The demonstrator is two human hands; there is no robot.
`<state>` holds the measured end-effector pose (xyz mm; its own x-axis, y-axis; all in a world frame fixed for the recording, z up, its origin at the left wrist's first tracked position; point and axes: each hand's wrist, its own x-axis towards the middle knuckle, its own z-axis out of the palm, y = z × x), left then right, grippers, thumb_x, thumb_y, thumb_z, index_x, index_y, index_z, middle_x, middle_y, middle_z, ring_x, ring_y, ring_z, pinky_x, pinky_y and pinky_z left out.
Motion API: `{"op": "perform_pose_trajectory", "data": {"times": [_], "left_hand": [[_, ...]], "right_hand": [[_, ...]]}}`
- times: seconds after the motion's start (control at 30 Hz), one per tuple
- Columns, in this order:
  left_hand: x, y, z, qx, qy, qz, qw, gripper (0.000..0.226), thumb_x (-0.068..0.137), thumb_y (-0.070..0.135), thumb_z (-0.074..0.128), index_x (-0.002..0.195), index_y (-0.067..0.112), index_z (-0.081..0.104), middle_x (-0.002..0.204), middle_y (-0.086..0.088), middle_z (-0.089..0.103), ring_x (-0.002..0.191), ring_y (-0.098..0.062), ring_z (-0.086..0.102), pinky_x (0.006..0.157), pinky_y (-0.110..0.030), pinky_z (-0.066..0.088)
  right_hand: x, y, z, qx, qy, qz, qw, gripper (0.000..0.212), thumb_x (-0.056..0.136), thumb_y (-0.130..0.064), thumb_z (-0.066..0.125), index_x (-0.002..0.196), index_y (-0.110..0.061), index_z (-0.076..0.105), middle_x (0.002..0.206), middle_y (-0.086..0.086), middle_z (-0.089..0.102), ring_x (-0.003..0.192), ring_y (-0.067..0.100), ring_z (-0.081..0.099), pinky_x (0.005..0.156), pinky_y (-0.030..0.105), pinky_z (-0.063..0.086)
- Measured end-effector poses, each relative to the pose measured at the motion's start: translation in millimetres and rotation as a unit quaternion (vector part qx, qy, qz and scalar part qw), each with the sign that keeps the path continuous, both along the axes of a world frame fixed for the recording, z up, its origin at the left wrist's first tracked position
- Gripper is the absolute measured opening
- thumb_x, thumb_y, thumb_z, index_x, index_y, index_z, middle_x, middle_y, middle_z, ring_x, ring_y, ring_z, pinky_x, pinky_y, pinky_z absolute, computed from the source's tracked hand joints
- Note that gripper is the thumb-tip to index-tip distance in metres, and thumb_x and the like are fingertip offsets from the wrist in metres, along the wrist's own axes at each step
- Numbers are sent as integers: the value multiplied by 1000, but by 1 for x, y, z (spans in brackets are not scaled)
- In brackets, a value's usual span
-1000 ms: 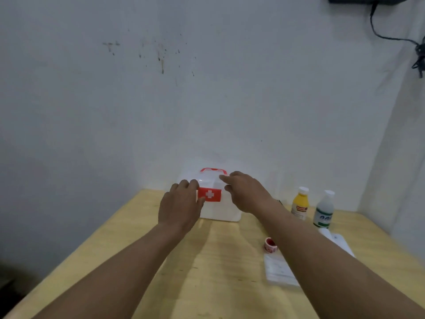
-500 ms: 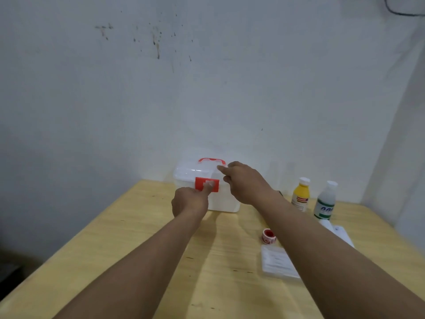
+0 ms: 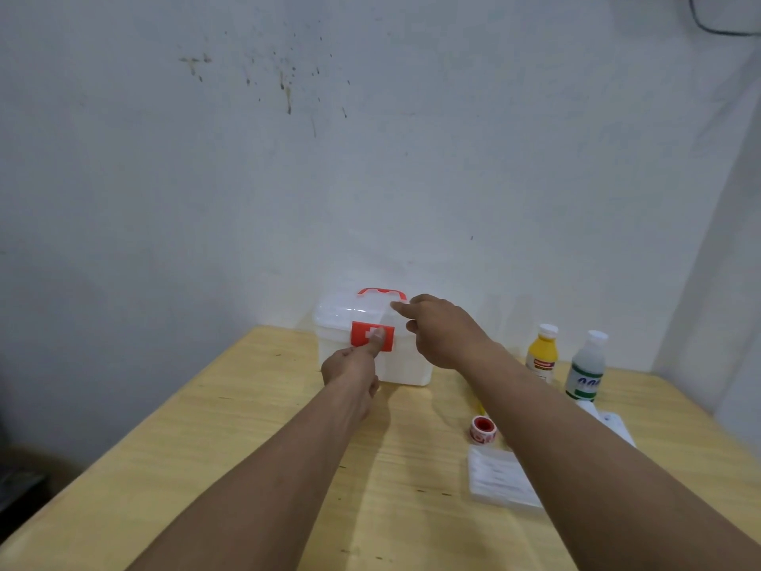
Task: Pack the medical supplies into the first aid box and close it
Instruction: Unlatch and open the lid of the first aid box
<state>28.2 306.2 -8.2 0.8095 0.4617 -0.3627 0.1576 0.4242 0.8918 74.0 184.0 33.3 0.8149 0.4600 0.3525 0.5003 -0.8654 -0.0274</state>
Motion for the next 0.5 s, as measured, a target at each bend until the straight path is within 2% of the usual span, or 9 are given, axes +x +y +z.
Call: {"op": "perform_pose_trajectory", "data": {"times": [0.1,0.2,0.3,0.43,0.5], "left_hand": [[1,1,-2,4,-8,-2,1000,38,75,37,82,85,14,53,86,-5,59,74,-21,55,73,-34,57],[-1,0,3,11,-31,1,999,34,75,32,83,89,8,63,75,-4,58,63,-18,50,63,-30,50],[-5,2,15,39,-26,10,999,33,75,34,82,78,6,64,67,-2,58,55,-19,48,64,-31,49],[-6,8,18,185,-65,22,980,32,79,48,72,77,17,66,79,3,71,76,-19,65,78,-37,57],[-6,15,20,290,-88,14,953,30,77,50,73,81,22,65,84,5,71,81,-17,65,72,-33,55]], "right_hand": [[0,-1,-1,1,0,4,1000,62,97,-2,46,153,-26,36,139,4,52,123,22,53,92,30,46],[1,-2,1,2,11,4,1000,63,96,0,45,153,-26,36,139,3,52,124,22,52,94,31,46],[-1,-2,2,9,16,4,1000,62,96,-1,46,152,-26,37,143,2,51,126,21,52,98,31,46],[-4,-7,-2,34,13,-8,999,50,99,-5,46,148,-16,42,147,2,49,130,21,50,104,34,42],[-4,-8,-3,53,23,-7,998,50,100,-6,46,149,-15,41,151,1,45,133,19,47,107,33,39]]}}
